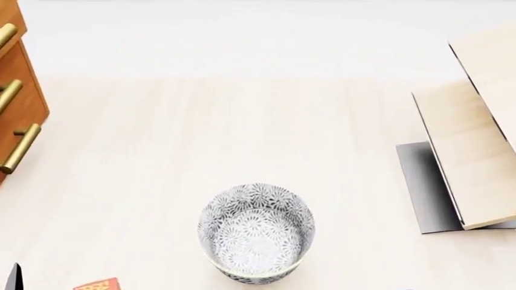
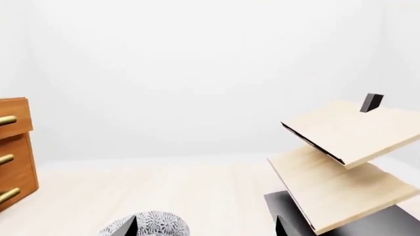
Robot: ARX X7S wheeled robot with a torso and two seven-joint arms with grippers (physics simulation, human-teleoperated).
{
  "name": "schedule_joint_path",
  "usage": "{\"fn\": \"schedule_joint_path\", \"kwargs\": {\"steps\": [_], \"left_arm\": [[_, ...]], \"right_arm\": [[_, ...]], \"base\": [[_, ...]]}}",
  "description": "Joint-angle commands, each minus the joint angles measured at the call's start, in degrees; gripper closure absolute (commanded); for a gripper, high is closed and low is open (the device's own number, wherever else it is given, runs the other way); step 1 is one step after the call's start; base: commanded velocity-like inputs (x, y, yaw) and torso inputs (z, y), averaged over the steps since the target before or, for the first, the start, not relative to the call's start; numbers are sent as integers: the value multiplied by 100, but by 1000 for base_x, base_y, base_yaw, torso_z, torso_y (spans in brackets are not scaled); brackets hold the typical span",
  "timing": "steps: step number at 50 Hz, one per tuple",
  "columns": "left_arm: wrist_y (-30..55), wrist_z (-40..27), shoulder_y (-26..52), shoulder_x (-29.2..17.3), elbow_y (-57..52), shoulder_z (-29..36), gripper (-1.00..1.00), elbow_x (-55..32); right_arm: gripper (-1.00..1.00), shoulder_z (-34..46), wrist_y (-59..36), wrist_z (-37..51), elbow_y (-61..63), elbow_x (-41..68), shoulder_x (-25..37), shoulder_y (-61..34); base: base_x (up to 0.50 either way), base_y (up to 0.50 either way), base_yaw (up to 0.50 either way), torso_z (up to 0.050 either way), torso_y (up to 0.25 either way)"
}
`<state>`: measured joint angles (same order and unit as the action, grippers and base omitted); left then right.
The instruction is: Close the top drawer of the cabinet and put the bowl on top of it.
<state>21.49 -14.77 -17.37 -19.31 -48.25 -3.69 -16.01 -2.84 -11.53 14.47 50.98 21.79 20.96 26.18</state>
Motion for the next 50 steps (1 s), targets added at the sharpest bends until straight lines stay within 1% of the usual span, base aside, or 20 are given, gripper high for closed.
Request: {"fn": "schedule_joint_path", "kwargs": {"steps": [1, 21, 22, 23, 24, 26, 27, 33, 34, 36, 37, 38, 41, 42, 43, 44, 47, 48, 49, 50], "left_arm": [[-7, -24, -12, -29, -9, 29, -100, 0], [-15, -70, 0, -69, 6, 62, -100, -15], [-22, -69, -2, -72, 5, 61, -100, -18], [-27, -70, -8, -75, -2, 58, -100, -23], [-32, -72, -11, -75, -3, 58, -100, -24], [-43, -81, -17, -82, -9, 76, -100, 4], [-52, -75, -22, -85, -12, 78, -100, -3], [-88, -75, -20, -101, 11, 110, -100, 22], [-93, -77, -24, -104, 9, 110, -100, 25], [-95, -78, -24, -108, 10, 112, -100, 17], [-89, -83, -18, -109, 15, 116, -100, 18], [-89, -85, -16, -110, 16, 118, -100, 15], [-93, -91, -14, -115, 22, 127, -100, 17], [-94, -94, -14, -117, 24, 133, -100, 22], [-93, -95, -14, -119, 21, 132, -100, 16], [-95, -95, -15, -121, 22, 132, -100, 12], [-90, -101, -6, -127, 30, 131, -100, 0], [-83, -104, -6, -131, 23, 134, -100, 0], [-81, -106, -8, -133, 20, 136, -100, -3], [-88, -106, -9, -135, 26, 139, -100, -1]], "right_arm": [[-100, 123, 552, -123, -359, -225, -81, 179], [-100, 161, 554, -86, -383, -222, -31, 149], [-100, 108, 350, -6, -198, -118, 33, 116], [-100, -74, -278, 274, 345, 253, 251, -29], [-100, -86, -338, 302, 384, 291, 271, -57], [-100, 146, 382, 17, -225, -128, 62, 113], [-100, 183, 529, -35, -353, -194, 22, 141], [-100, 210, 563, -39, -402, -210, 23, 130], [-100, 79, 93, 150, 16, 43, 180, 37], [-100, -46, -291, 324, 325, 297, 314, -76], [-100, 177, 441, 40, -298, -110, 101, 93], [-100, 200, 547, 5, -385, -156, 73, 119], [-100, 218, 591, -7, -427, -176, 67, 123], [-100, 11, -139, 316, 220, 243, 321, -31], [-100, 31, -95, 299, 176, 216, 308, -29], [-100, 158, 330, 128, -191, -21, 181, 66], [-100, 226, 571, 38, -436, -132, 108, 91], [-100, 224, 548, 50, -416, -121, 116, 87], [-100, 67, -20, 302, 96, 195, 309, -26], [-100, -7, -261, 422, 300, 347, 391, -93]], "base": [[188, -35, 0, 0, 0], [195, -37, 0, 0, 0], [199, -31, 0, 0, 0], [199, -39, 0, 0, 0], [195, -35, 0, 0, 0], [195, -35, 0, 0, 0], [195, -35, 0, 0, 0], [202, -40, 0, 0, 3], [207, -39, 0, 0, 0], [207, -39, 0, 0, 0], [199, -35, 0, 0, 0], [203, -35, 0, 0, 0], [206, -39, 0, 0, 0], [211, -39, 0, 0, 0], [211, -39, 0, 0, 0], [207, -39, 0, 0, 0], [207, -38, 0, 0, 0], [211, -39, 0, 0, 0], [211, -35, 0, 0, 0], [207, -39, 0, 0, 0]]}}
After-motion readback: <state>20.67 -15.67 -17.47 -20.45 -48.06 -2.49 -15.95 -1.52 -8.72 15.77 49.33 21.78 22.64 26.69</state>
